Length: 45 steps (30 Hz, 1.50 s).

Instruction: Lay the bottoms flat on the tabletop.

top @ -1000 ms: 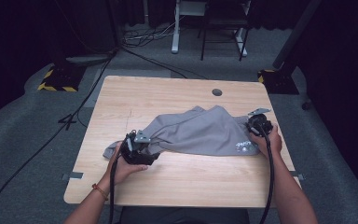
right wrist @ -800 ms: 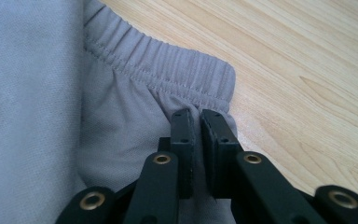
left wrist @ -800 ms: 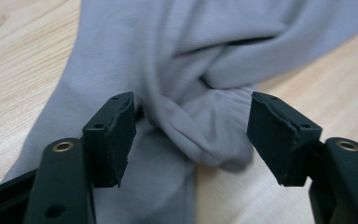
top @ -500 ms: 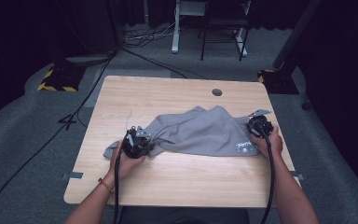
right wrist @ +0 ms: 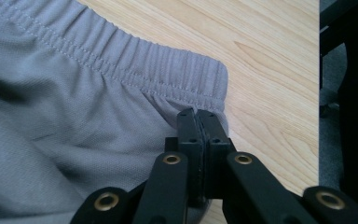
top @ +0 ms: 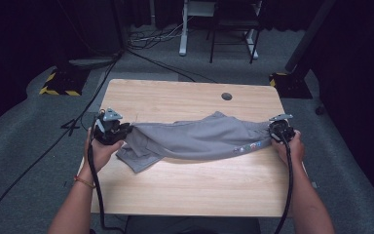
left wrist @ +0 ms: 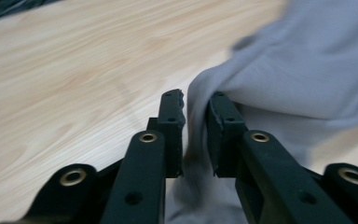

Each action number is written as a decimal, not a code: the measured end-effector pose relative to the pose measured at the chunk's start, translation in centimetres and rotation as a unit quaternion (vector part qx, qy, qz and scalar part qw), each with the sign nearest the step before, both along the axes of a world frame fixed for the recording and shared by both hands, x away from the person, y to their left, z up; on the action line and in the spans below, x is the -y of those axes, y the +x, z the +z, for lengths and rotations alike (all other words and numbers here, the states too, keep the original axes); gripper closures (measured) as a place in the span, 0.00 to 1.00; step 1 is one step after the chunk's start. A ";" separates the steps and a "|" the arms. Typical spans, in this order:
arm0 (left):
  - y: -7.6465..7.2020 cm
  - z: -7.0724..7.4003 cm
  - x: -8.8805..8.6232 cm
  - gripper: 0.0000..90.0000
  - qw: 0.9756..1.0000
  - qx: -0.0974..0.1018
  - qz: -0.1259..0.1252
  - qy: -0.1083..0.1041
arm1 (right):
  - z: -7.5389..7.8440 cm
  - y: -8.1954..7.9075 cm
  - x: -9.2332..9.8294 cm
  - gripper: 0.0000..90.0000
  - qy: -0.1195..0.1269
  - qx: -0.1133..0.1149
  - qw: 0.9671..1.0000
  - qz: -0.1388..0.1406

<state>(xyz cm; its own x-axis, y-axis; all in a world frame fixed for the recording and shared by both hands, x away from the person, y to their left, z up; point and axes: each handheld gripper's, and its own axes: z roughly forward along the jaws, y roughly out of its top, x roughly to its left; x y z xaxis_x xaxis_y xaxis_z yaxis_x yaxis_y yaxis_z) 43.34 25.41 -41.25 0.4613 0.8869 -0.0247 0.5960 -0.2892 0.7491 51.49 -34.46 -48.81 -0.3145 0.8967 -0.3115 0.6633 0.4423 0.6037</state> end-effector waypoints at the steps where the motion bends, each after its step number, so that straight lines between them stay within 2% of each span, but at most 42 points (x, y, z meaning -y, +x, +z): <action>1: 0.4 -0.3 -0.4 0.71 1.000 -0.009 0.025 0.001 | 0.0 0.0 0.1 0.99 -0.004 0.001 1.000 -0.002; 2: 0.7 -0.7 -0.7 0.57 0.999 -0.016 0.044 -0.005 | -0.1 0.0 0.0 0.99 -0.010 0.003 1.000 -0.005; 3: 0.7 -0.9 -0.8 0.47 0.999 -0.019 0.039 -0.022 | -0.1 0.0 0.0 0.99 -0.015 0.005 1.000 -0.006; 4: 0.4 -1.2 -0.8 0.42 0.999 -0.014 0.018 -0.040 | -0.1 0.0 0.1 0.98 -0.015 0.005 1.000 -0.007; 5: 0.0 -1.3 -0.6 0.41 0.999 -0.014 -0.003 -0.038 | -0.1 0.0 0.1 0.98 -0.011 0.005 1.000 -0.009; 7: -0.7 -2.0 0.4 0.35 0.999 -0.028 -0.038 -0.025 | -0.1 -0.1 0.2 0.96 -0.007 0.006 1.000 -0.010; 9: -1.5 -2.9 1.5 0.36 0.997 -0.034 -0.068 -0.003 | -0.1 -0.1 0.3 0.94 -0.004 0.010 1.000 -0.012; 11: -2.5 -3.8 2.7 0.40 0.993 -0.038 -0.109 -0.013 | 0.0 -0.2 0.4 0.92 0.005 0.006 1.000 -0.012; 12: -2.9 -4.3 3.5 0.42 0.991 -0.041 -0.124 -0.003 | 0.0 -0.3 0.4 0.91 0.008 0.004 1.000 -0.010; 13: -2.9 -4.3 3.5 0.43 0.991 -0.041 -0.124 -0.003 | 0.0 -0.3 0.4 0.91 0.008 0.004 1.000 -0.010; 14: -3.5 -5.0 4.7 0.45 0.988 -0.032 -0.150 0.018 | 0.1 -0.4 0.5 0.91 0.014 0.002 1.000 -0.004; 15: -3.4 -5.3 5.2 0.45 0.988 -0.033 -0.148 0.034 | 0.1 -0.5 0.5 0.91 0.016 0.001 1.000 -0.001; 17: -2.7 -5.8 5.5 0.41 0.988 -0.044 -0.140 0.046 | 0.1 -0.5 0.6 0.91 0.019 0.002 1.000 0.003; 21: -1.7 -7.0 5.7 0.46 0.988 -0.056 -0.120 0.075 | 0.1 -0.5 0.6 0.91 0.020 0.001 1.000 0.007; 23: -1.5 -7.1 5.5 0.56 0.989 -0.055 -0.117 0.074 | 0.1 -0.5 0.7 0.91 0.022 0.002 1.000 0.009; 24: -1.4 -7.1 5.2 0.67 0.990 -0.046 -0.105 0.078 | 0.1 -0.5 0.7 0.91 0.023 0.002 1.000 0.009; 27: -1.4 -6.9 4.7 0.87 0.988 -0.044 -0.118 0.086 | 0.1 -0.5 0.6 0.92 0.020 0.002 1.000 0.009; 28: -1.5 -6.9 4.6 0.91 0.988 -0.043 -0.117 0.086 | 0.1 -0.5 0.6 0.92 0.018 0.002 1.000 0.009; 31: -1.7 -6.4 4.1 0.95 0.988 -0.042 -0.127 0.080 | 0.1 -0.6 0.6 0.92 0.018 0.002 1.000 0.009; 33: -2.5 -4.9 3.0 0.95 0.989 -0.028 -0.131 0.068 | 0.0 -0.5 0.6 0.92 0.018 0.002 1.000 0.009; 35: -3.5 -3.7 1.9 0.95 0.989 -0.021 -0.139 0.044 | 0.0 -0.5 0.6 0.92 0.018 0.003 1.000 0.008; 37: -4.0 -3.2 1.3 0.95 0.989 -0.019 -0.142 0.037 | 0.0 -0.5 0.6 0.93 0.014 0.003 1.000 0.008; 38: -5.5 -2.5 0.2 0.94 0.988 -0.021 -0.152 0.019 | 0.0 -0.5 0.6 0.93 0.012 0.002 1.000 0.007; 39: -6.4 -2.3 -0.2 0.94 0.986 -0.022 -0.168 0.005 | 0.0 -0.5 0.6 0.93 0.010 0.002 1.000 0.005; 41: -8.4 -2.0 -0.6 0.94 0.979 -0.027 -0.202 -0.001 | 0.0 -0.5 0.7 0.93 0.007 0.003 1.000 0.006; 42: -9.3 -1.9 -0.7 0.93 0.974 -0.033 -0.224 -0.010 | 0.0 -0.5 0.7 0.93 0.003 0.004 1.000 0.002; 44: -11.2 -1.8 -0.3 0.87 0.960 -0.046 -0.276 -0.029 | -0.1 -0.4 0.8 0.94 -0.001 0.007 1.000 -0.003; 45: -12.0 -1.7 0.2 0.78 0.956 -0.040 -0.288 -0.025 | -0.1 -0.4 0.9 0.93 0.001 0.008 1.000 -0.005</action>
